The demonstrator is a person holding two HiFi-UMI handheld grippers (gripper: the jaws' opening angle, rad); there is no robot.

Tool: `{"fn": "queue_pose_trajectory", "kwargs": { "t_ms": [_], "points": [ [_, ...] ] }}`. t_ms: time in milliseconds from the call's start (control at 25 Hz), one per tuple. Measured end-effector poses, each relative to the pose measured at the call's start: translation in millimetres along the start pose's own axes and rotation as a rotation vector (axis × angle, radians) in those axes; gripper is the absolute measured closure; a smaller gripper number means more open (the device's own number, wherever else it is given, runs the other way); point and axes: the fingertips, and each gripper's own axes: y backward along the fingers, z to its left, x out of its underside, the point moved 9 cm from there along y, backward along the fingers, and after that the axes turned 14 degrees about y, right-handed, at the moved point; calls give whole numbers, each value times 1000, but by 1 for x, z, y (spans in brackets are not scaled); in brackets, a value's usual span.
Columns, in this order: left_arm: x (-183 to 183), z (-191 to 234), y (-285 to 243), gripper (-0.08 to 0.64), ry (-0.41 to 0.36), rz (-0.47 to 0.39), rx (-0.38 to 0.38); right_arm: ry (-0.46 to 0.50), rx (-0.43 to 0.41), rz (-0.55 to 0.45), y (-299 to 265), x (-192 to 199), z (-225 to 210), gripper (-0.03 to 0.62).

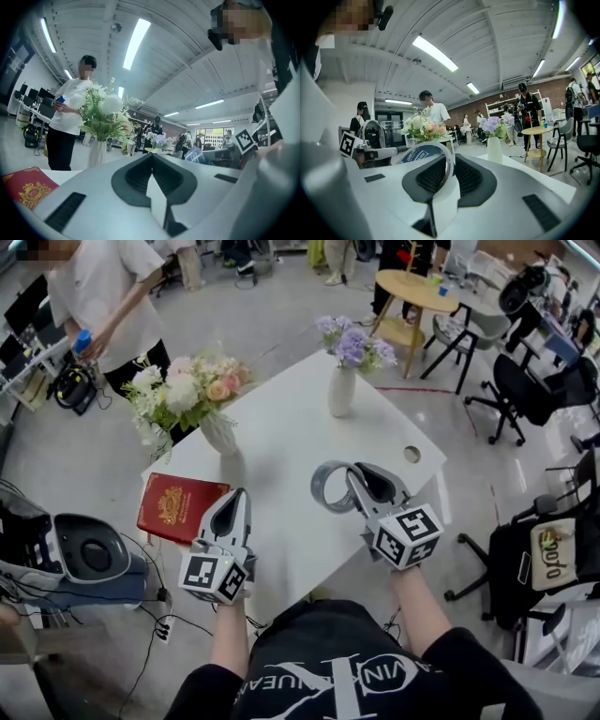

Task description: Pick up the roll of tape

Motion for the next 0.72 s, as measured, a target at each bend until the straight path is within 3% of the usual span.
{"fn": "queue_pose_trajectory", "kwargs": {
  "t_ms": [720],
  "points": [
    [-31, -6, 9, 560, -32, -84, -5, 4, 3, -127, 14, -24, 1, 520]
  ]
}}
